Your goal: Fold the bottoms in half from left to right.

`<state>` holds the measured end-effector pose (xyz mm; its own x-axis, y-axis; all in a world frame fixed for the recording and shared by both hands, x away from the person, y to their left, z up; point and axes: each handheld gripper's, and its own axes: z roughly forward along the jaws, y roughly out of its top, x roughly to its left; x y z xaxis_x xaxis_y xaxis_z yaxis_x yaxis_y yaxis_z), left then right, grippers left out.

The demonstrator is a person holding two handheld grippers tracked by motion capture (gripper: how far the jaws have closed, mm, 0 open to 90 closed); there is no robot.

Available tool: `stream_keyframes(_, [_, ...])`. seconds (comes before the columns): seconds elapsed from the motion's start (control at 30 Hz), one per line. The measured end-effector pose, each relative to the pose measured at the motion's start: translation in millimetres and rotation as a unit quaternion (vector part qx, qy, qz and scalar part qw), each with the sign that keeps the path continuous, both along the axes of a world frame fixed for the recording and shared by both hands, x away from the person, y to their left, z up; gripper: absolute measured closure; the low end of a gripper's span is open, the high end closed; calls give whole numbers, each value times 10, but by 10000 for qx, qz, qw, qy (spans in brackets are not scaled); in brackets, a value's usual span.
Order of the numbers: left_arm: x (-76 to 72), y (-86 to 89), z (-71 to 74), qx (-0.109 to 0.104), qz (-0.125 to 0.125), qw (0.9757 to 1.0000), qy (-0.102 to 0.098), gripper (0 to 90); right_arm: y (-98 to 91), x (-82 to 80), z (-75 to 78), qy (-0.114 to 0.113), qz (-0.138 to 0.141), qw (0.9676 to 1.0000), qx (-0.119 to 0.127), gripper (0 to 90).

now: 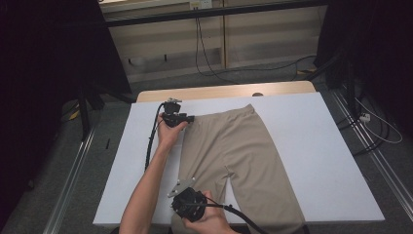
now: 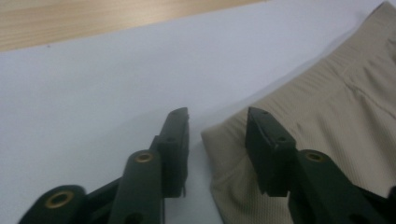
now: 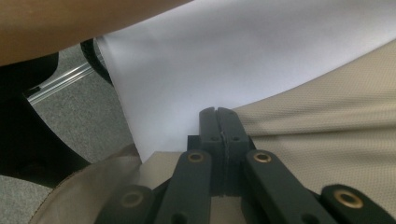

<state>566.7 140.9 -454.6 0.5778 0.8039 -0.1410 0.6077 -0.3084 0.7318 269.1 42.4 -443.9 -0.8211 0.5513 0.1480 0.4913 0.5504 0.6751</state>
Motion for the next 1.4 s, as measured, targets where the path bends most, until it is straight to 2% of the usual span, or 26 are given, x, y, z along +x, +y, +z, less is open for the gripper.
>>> stream_keyframes(0.1, [-4, 13, -10, 5, -34, 10000, 44, 536, -11, 0, -27, 33, -7, 10000, 38, 900])
stream_keyframes(0.17, [-2, 1, -29, -42, -86, 9999, 98, 613, -15, 2, -22, 32, 4, 10000, 29, 900])
stream_keyframes(0.2, [-8, -12, -38, 27, -166, 9998, 121, 613, -14, 4, -23, 26, 8, 10000, 31, 900])
stream_keyframes(0.23, [-11, -23, -39, 64, -126, 9999, 71, 618, -13, 5, -24, 17, 13, 10000, 30, 900])
stream_keyframes(0.27, [-15, -26, -21, 41, -145, 9997, 209, 661, -15, 7, -21, 28, 32, 10000, 20, 900])
stream_keyframes(0.3, [-15, -26, -21, 41, -145, 9997, 209, 754, -15, 7, -21, 28, 32, 10000, 20, 900])
stream_keyframes(0.37, [-25, -30, -13, 40, -178, 9995, 260, 811, -23, 12, -6, 34, 43, 9999, 107, 900])
stream_keyframes(0.4, [-28, -25, 1, -17, -178, 9993, 324, 811, -23, 12, -6, 34, 43, 9999, 107, 900])
stream_keyframes(0.43, [-29, -24, 17, -58, -167, 9992, 347, 849, -45, 25, 31, 32, 66, 9997, 216, 900])
stream_keyframes(0.47, [-29, -24, 17, -58, -167, 9992, 347, 851, -45, 25, 31, 32, 66, 9997, 216, 900])
stream_keyframes(0.6, [-17, 10, 111, -371, -4, 9987, 339, 854, -76, 30, 113, -69, 131, 9990, 419, 900])
stream_keyframes(0.67, [-18, 15, 181, -414, 125, 9987, 275, 854, -99, 33, 183, -131, 145, 9983, 550, 900])
stream_keyframes(0.7, [-13, 27, 251, -487, 121, 9984, 278, 854, -107, 34, 207, -145, 162, 9979, 606, 900])
stream_keyframes(0.73, [-13, 27, 251, -487, 121, 9984, 278, 854, -107, 34, 207, -145, 162, 9979, 606, 900])
stream_keyframes(0.77, [-11, 34, 285, -521, 89, 9982, 272, 854, -119, 36, 230, -155, 178, 9975, 672, 900])
stream_keyframes(0.8, [-10, 47, 344, -556, 112, 9981, 233, 854, -147, 44, 269, -139, 218, 9960, 852, 900])
stream_keyframes(0.87, [-9, 57, 384, -569, 103, 9981, 200, 854, -159, 48, 284, -160, 243, 9955, 907, 900])
stream_keyframes(0.9, [-11, 66, 419, -551, 130, 9983, 158, 853, -191, 56, 328, -122, 279, 9932, 1127, 900])
stream_keyframes(1.03, [-20, 111, 533, -530, 300, 9981, 38, 853, -213, 61, 382, -232, 307, 9916, 1233, 900])
stream_keyframes(1.07, [-20, 118, 550, -562, 357, 9978, 25, 853, -217, 62, 427, -289, 357, 9899, 1339, 900])
stream_keyframes(1.17, [-13, 143, 578, -576, 336, 9978, 50, 853, -225, 66, 471, -289, 379, 9888, 1414, 900])
stream_keyframes(1.2, [-11, 159, 586, -620, 338, 9975, 61, 853, -238, 71, 515, -336, 414, 9871, 1509, 900])
stream_keyframes(1.3, [-3, 204, 622, -611, 397, 9973, 42, 853, -255, 72, 560, -382, 425, 9858, 1582, 900])
stream_keyframes(1.4, [-14, 248, 681, -489, 573, 9972, -2, 853, -270, 81, 647, -454, 462, 9840, 1659, 900])
